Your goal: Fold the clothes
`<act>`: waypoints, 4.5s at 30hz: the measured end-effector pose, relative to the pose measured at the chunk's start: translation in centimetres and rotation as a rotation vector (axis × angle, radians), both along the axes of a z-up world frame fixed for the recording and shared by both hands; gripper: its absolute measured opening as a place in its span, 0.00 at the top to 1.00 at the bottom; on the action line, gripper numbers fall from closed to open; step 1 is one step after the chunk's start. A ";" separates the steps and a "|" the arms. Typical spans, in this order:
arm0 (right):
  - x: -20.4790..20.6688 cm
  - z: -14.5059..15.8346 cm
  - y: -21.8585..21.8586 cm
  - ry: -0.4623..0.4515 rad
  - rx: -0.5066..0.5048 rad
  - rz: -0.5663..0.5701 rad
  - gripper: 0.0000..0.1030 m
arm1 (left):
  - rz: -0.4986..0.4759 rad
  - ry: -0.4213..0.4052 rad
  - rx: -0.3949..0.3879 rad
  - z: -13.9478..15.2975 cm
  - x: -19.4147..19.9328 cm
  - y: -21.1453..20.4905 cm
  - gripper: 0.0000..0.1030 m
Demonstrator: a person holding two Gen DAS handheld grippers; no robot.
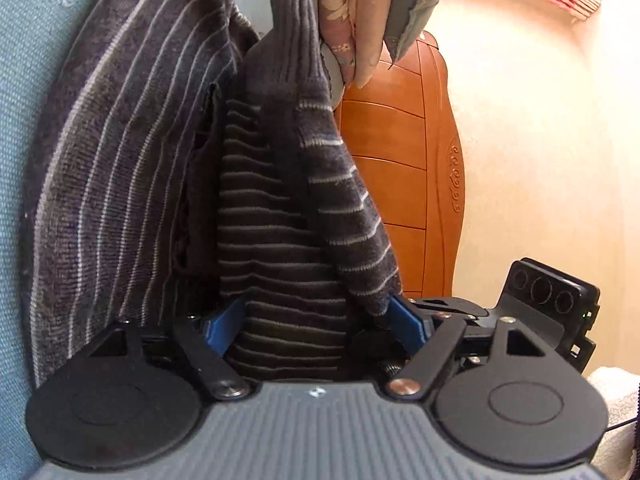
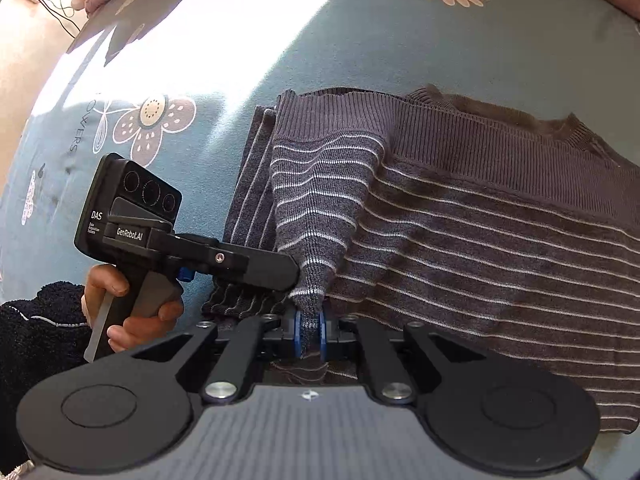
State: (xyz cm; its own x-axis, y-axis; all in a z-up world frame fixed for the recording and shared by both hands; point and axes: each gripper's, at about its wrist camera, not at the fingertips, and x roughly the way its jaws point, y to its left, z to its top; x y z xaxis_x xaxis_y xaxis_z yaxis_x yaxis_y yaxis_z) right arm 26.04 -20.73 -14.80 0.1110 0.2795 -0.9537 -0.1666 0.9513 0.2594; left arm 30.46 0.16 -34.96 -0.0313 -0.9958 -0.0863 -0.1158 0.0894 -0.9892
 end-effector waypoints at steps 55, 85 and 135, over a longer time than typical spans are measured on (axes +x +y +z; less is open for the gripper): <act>-1.6 1.4 -0.2 0.001 0.127 -0.003 0.90 | -0.745 -1.110 0.335 9.1 -5.0 -5.8 0.24; 9.2 -2.0 6.8 -0.157 -0.149 0.240 0.39 | -0.099 -0.948 0.358 8.8 -3.5 -1.9 0.21; 0.8 9.8 -1.0 -0.167 0.089 -0.089 0.93 | -0.386 -1.391 0.866 11.2 -7.5 -3.6 0.18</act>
